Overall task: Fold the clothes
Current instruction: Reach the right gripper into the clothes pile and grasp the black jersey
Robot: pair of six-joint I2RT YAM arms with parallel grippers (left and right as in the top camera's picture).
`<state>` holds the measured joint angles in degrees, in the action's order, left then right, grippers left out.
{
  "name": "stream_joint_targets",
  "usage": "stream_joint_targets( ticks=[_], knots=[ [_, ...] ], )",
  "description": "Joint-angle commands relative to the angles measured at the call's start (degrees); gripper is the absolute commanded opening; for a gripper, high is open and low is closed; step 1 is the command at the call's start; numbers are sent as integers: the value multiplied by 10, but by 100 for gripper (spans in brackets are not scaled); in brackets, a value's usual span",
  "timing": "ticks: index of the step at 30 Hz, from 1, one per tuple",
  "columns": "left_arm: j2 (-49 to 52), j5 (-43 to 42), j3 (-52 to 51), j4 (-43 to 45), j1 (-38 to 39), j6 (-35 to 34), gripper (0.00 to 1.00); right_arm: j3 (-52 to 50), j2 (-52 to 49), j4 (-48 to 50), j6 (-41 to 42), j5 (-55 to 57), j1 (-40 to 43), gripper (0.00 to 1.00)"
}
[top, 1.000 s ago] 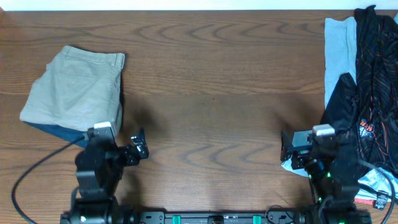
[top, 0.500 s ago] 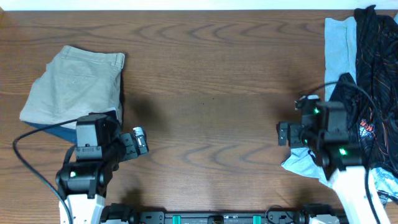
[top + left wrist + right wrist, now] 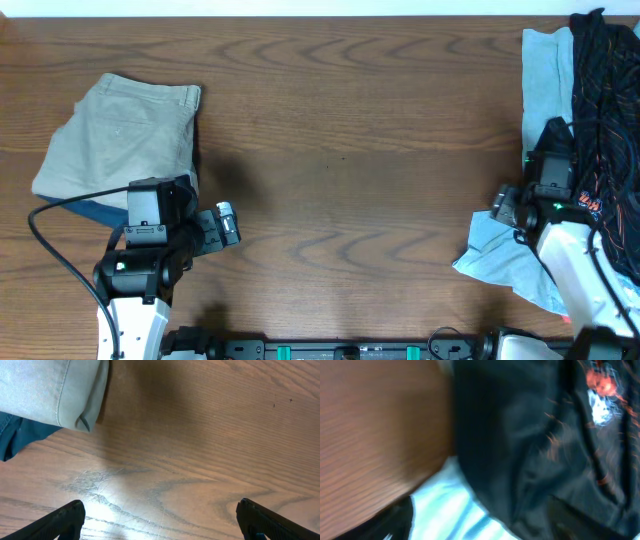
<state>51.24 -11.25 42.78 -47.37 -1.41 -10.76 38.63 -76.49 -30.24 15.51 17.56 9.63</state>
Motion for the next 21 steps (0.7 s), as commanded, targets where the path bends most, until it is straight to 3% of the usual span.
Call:
stream_joint_targets(
  ticks=[1,5,6,9,10,15,21],
  knots=[
    [0,-3,13,2,-1,-7,98,10,-31,6,23,30,24,69],
    [0,-3,13,3,-1,-7,98,10,-77,24,23,30,38,59],
    [0,-3,13,3,-1,-7,98,10,-87,27,23,30,40,51],
    [0,-3,13,3,-1,-7,98,10,-107,31,23,30,46,12],
    [0,-3,13,3,-1,-7,98,10,-108,30,23,30,47,4],
    [0,-3,13,3,-1,-7,98,31,-82,8,23,-1,50,1],
    [0,-3,13,3,-1,-7,98,161,-15,-88,7,-96,81,1]
  ],
)
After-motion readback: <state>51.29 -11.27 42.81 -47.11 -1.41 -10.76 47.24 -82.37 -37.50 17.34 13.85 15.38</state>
